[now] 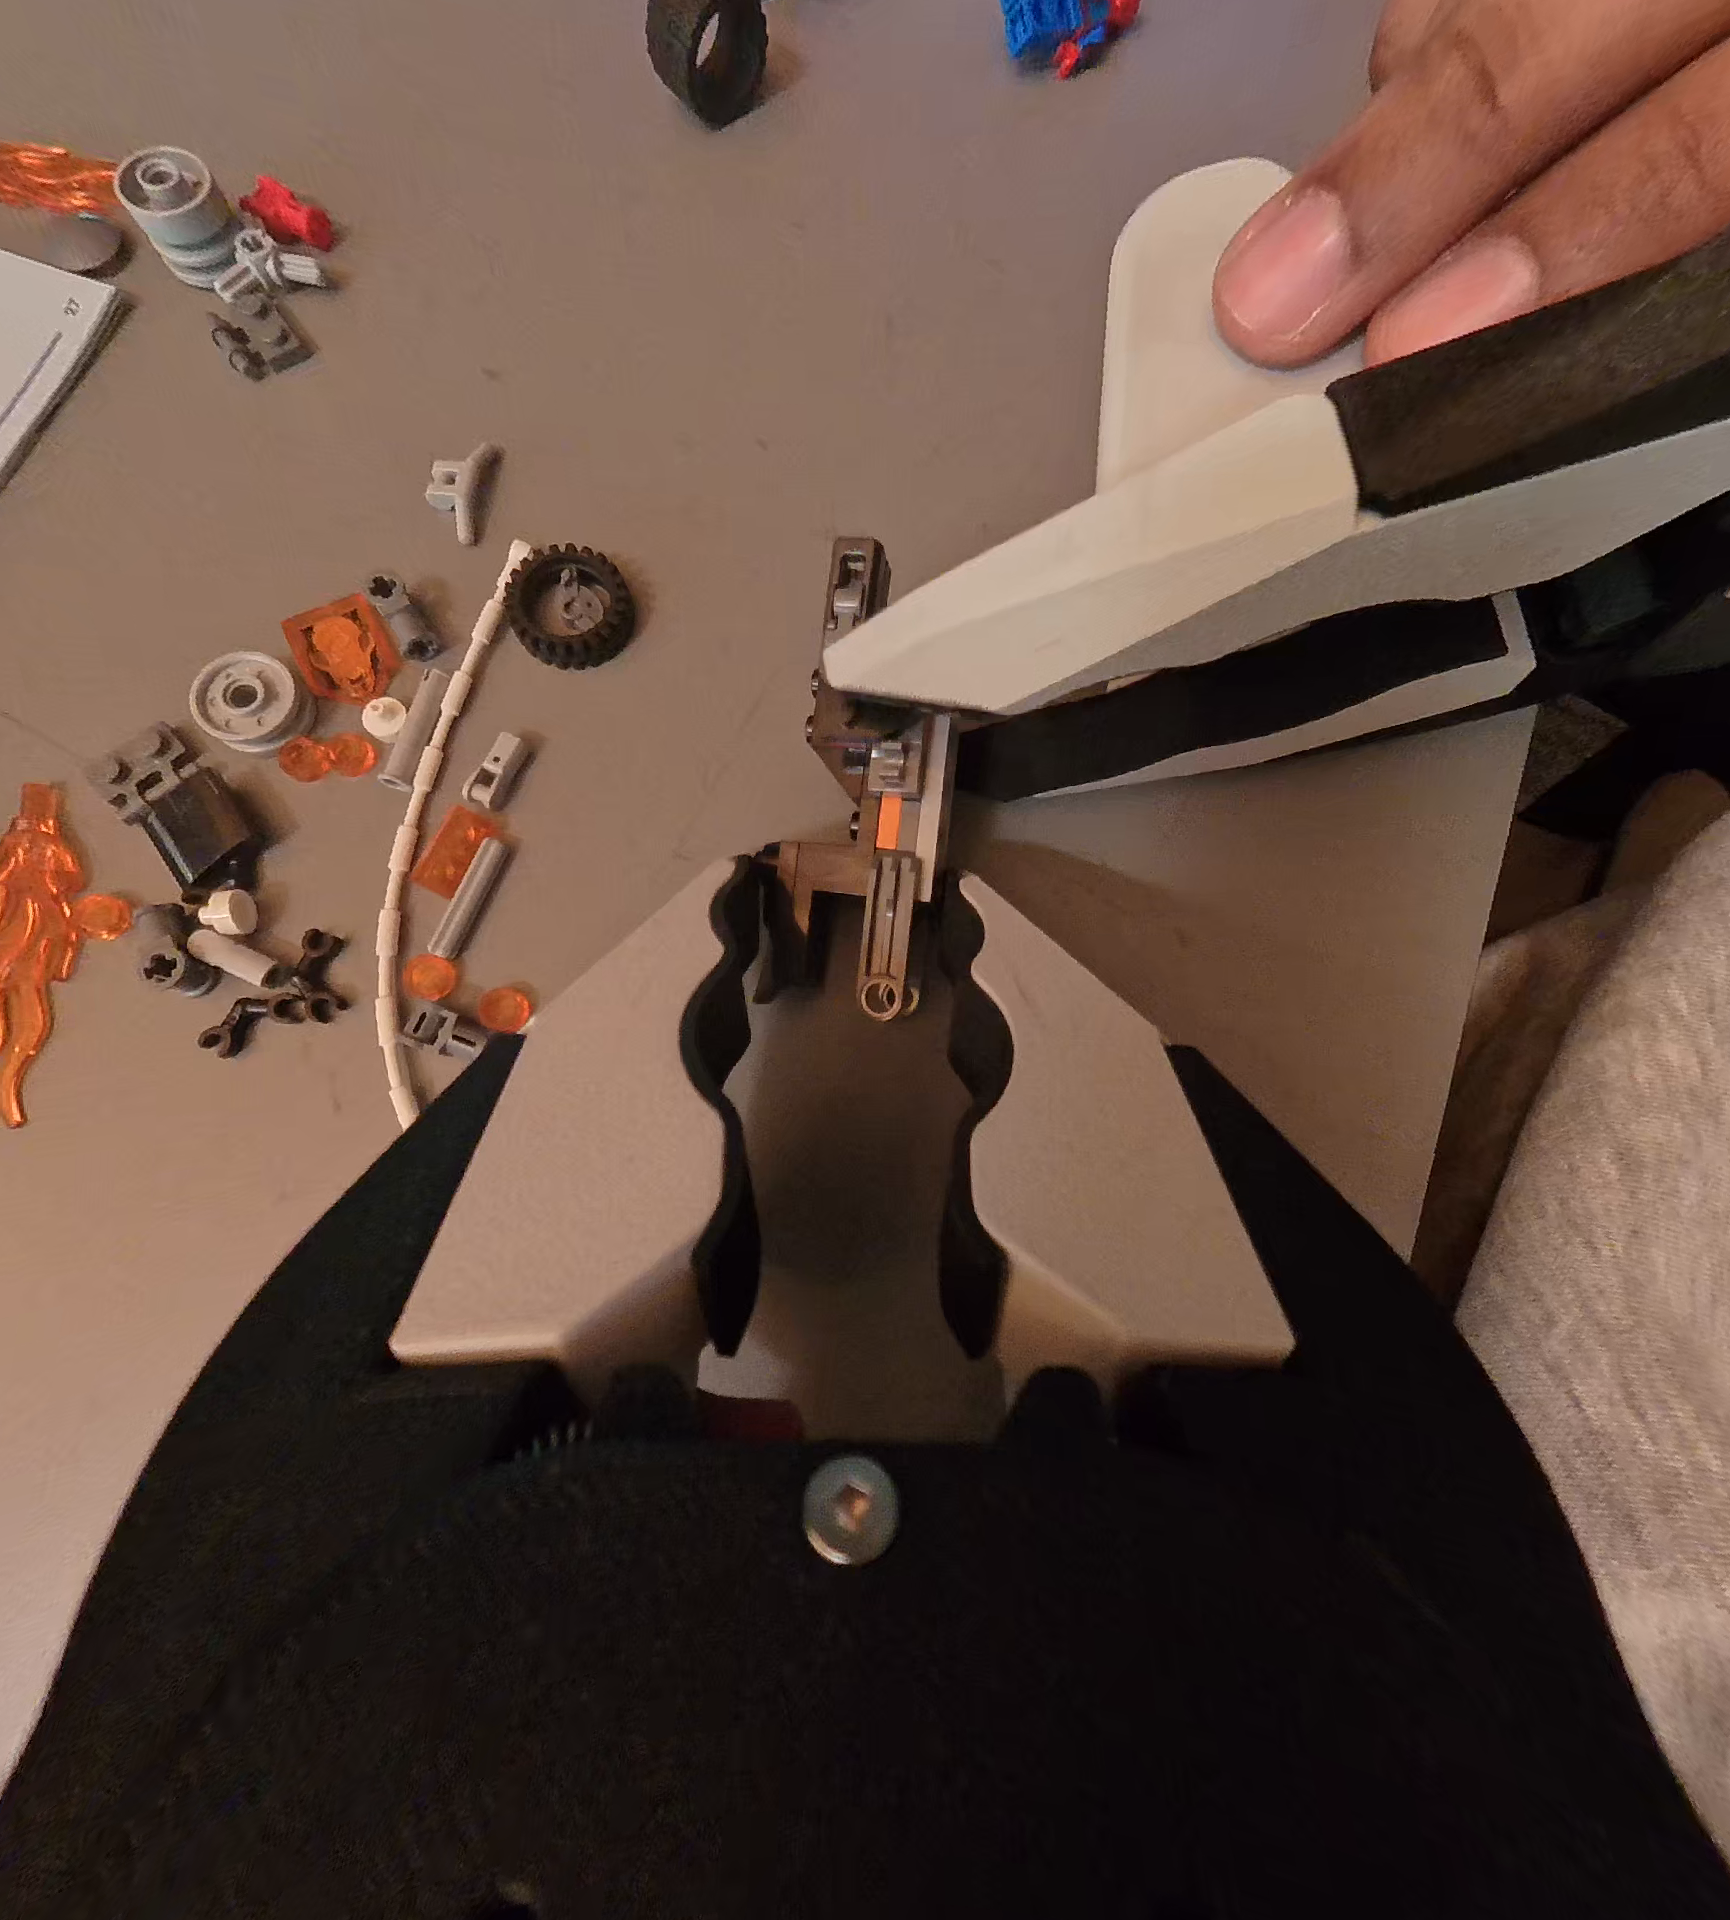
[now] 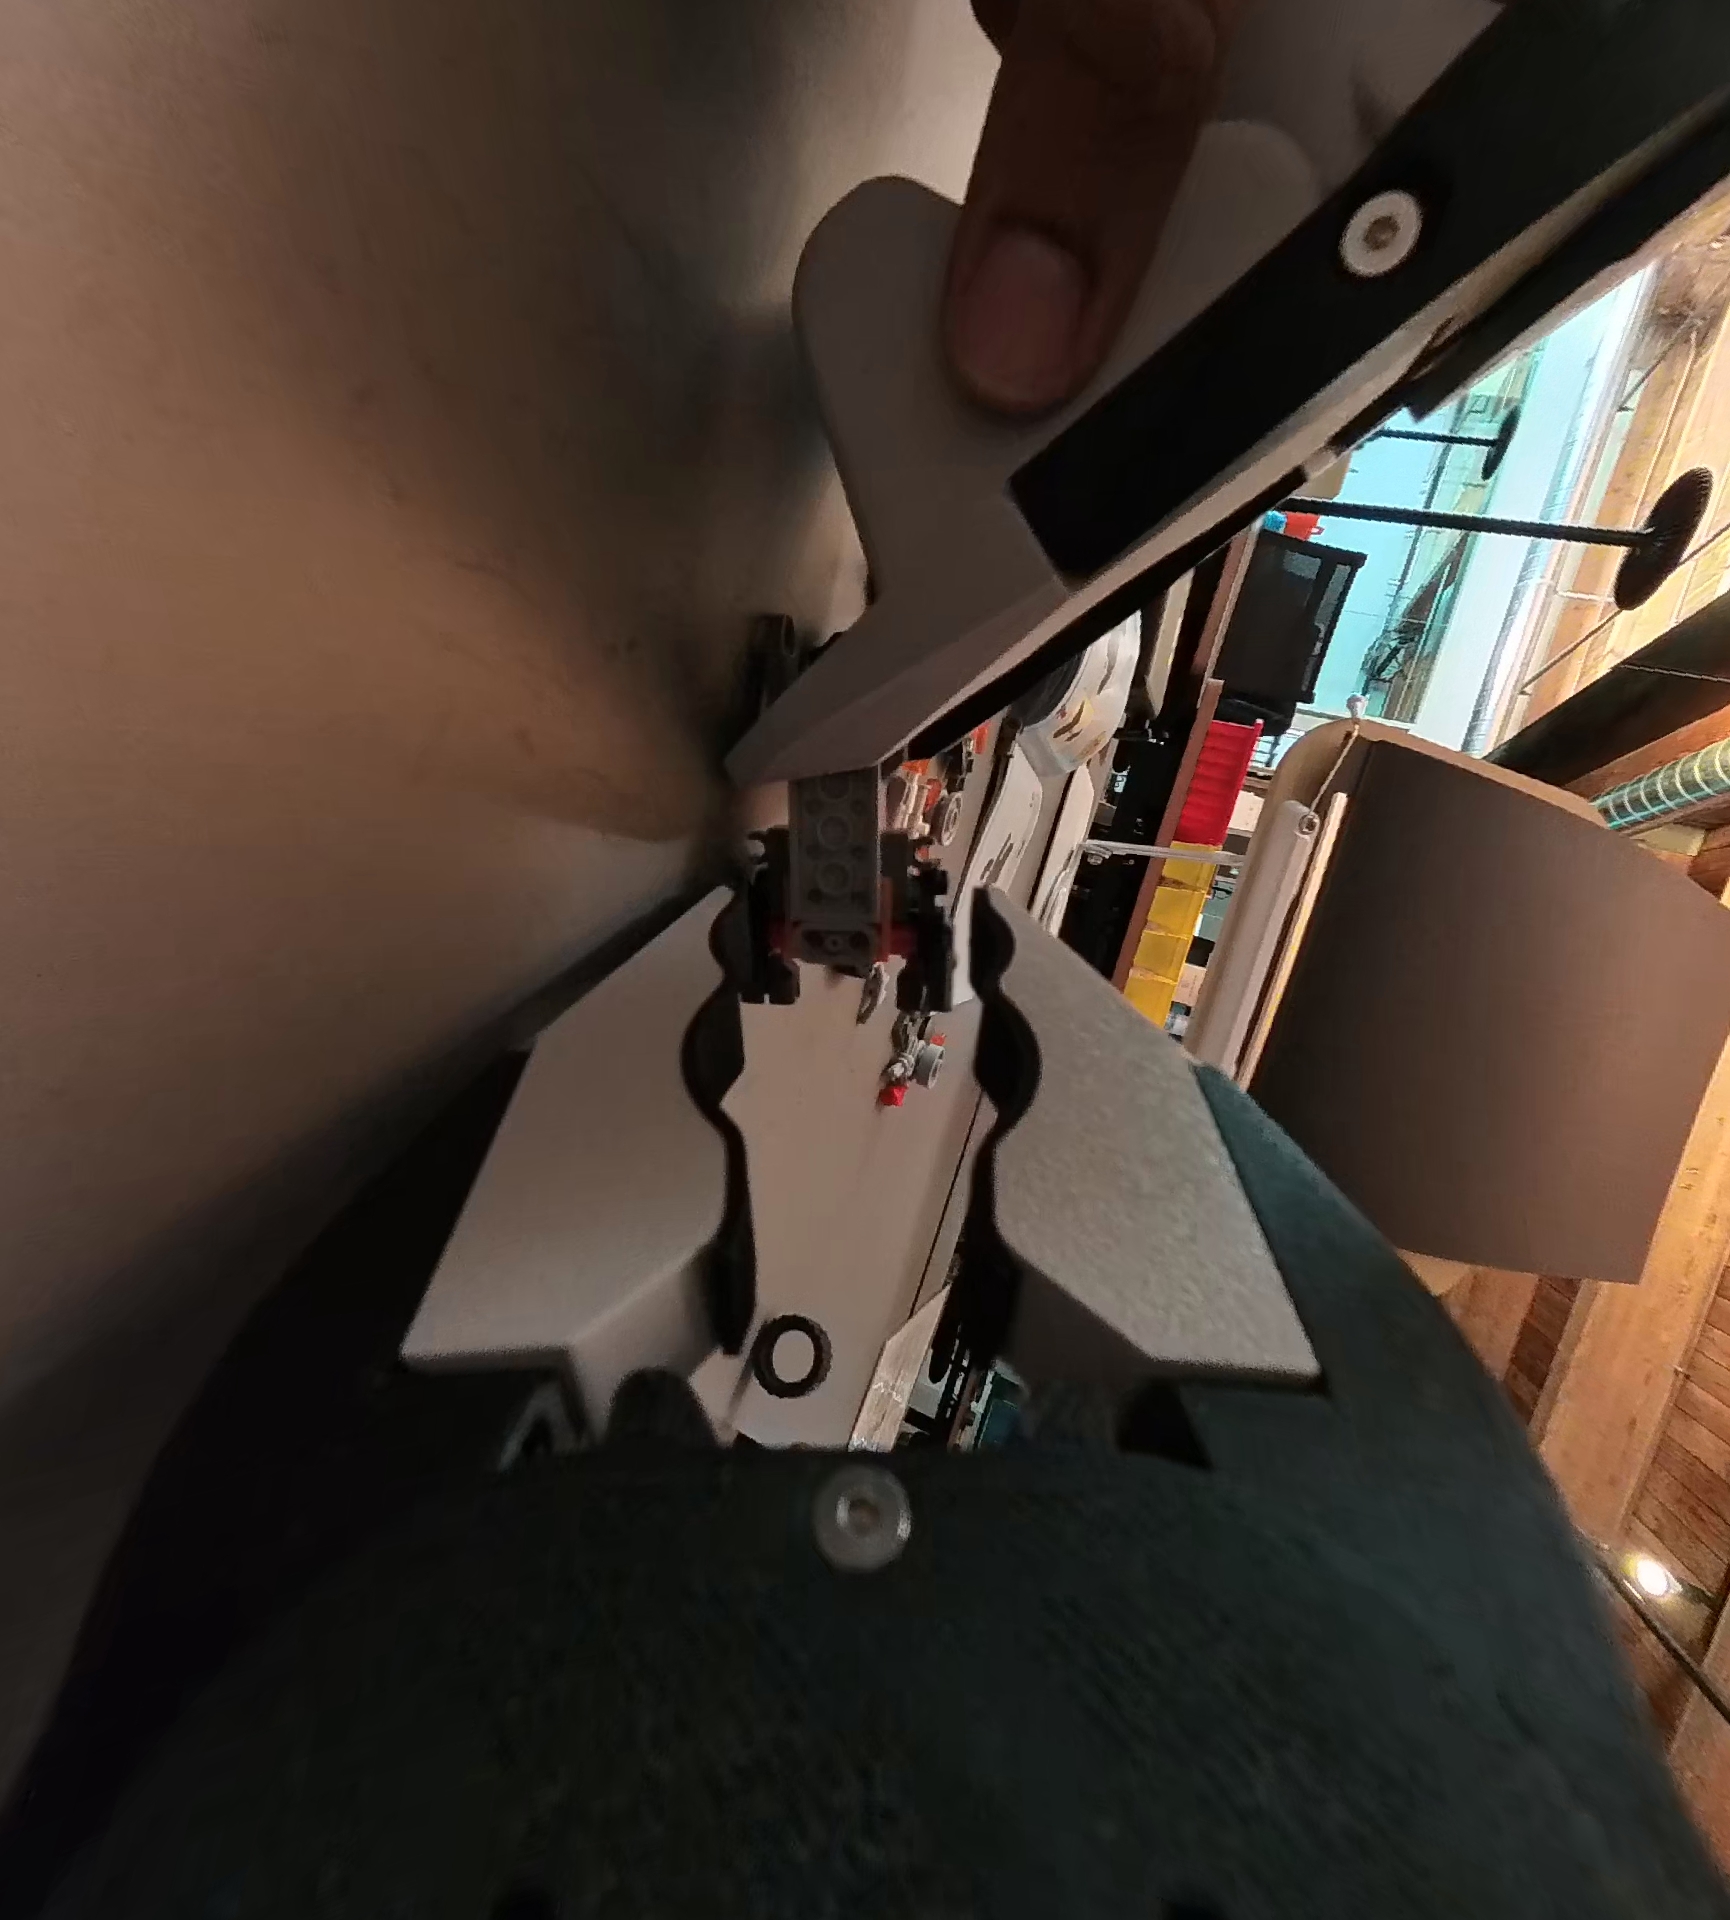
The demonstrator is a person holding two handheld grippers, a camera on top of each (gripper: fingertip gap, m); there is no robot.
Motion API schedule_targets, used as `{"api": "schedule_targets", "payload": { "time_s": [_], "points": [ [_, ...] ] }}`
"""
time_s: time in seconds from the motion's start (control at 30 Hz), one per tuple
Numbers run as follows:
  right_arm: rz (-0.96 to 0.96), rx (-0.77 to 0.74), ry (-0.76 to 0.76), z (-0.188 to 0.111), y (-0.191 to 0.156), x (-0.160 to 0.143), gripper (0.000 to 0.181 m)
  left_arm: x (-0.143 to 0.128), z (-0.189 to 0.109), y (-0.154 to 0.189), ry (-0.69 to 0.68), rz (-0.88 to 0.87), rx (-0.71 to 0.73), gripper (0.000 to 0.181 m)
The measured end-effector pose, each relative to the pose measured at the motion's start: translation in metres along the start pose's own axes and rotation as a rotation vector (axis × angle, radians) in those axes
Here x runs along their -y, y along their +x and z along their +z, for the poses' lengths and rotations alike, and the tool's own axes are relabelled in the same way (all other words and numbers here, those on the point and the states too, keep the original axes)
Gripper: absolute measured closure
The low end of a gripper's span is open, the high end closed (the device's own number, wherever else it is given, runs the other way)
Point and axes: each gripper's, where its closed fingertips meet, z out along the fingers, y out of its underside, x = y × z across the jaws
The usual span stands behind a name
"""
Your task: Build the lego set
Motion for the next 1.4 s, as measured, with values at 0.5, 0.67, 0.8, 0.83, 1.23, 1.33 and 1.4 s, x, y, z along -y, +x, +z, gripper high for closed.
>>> {"api": "schedule_targets", "payload": {
  "time_s": [0.5,0.67,0.8,0.83,1.23,1.33,1.4],
  "points": [
    [-0.029,0.014,-0.006,-0.0002,-0.0048,0.0011,0.145,-0.0003,0.0001,0.0006,-0.001,0.003,-0.003,0.147],
    [-0.048,0.010,-0.022,0.0002,-0.0051,0.0011,0.145,-0.0004,0.0002,0.0006,-0.002,0.005,-0.001,0.147],
    [-0.053,0.013,-0.026,0.0009,-0.0050,0.0011,0.145,-0.0004,0.0003,0.0006,-0.003,0.007,0.001,0.147],
    [-0.055,0.013,-0.027,0.0014,-0.0049,0.0008,0.145,-0.0005,0.0003,0.0004,-0.003,0.007,0.002,0.147],
    [-0.068,0.012,-0.031,0.0053,-0.0032,-0.0015,0.145,-0.0006,0.0005,0.0003,-0.004,0.014,0.009,0.147],
    [-0.066,0.011,-0.023,0.0058,-0.0027,-0.0016,0.145,-0.0006,0.0005,0.0003,-0.004,0.013,0.008,0.147],
    [-0.066,0.011,-0.013,0.0062,-0.0022,-0.0016,0.146,-0.0005,0.0005,0.0002,-0.004,0.013,0.008,0.147]
  ]
}}
